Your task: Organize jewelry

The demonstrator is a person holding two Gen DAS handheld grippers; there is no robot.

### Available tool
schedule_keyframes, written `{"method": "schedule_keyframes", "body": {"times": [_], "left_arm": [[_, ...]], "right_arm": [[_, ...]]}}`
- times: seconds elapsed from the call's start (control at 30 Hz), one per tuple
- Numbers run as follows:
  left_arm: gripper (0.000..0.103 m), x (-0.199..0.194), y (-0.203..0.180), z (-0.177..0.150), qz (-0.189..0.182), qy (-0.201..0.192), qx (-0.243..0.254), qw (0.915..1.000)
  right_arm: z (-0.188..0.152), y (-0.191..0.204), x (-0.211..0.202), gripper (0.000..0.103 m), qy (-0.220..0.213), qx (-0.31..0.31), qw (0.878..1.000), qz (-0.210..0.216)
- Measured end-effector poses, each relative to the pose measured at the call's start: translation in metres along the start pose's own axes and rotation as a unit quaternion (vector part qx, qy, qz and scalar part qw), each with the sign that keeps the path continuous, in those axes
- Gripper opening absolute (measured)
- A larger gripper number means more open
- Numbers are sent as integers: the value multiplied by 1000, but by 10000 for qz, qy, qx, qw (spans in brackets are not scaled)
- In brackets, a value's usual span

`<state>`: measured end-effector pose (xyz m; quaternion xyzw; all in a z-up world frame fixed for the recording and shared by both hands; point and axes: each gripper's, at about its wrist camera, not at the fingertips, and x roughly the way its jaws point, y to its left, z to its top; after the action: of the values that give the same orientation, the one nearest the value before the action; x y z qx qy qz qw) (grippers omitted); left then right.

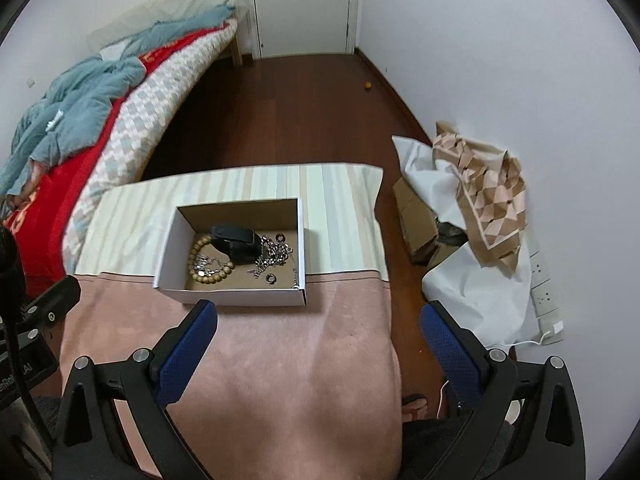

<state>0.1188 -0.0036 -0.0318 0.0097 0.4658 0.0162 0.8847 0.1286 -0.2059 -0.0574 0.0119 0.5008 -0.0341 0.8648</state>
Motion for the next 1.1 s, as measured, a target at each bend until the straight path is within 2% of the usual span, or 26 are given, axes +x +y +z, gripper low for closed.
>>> {"method": "schedule_keyframes", "body": {"times": [0.23, 0.53, 0.87, 1.1], "left_arm": [[102, -57, 3, -6, -101, -344, -64, 9993], [102, -107, 4, -19, -254, -482, -85, 9985], [102, -140, 1, -31, -320, -561, -71, 9979], [103, -140, 1, -30, -295, -518, -120, 9981]], "right_arm": [[-11, -5, -71, 103, -415, 27, 9991, 31], [-28, -6, -153, 103, -928, -30, 9957, -8], [-46, -12, -207, 103, -1162, 11, 9932, -41], [-50, -13, -216, 103, -1141, -2, 9935, -2]]}}
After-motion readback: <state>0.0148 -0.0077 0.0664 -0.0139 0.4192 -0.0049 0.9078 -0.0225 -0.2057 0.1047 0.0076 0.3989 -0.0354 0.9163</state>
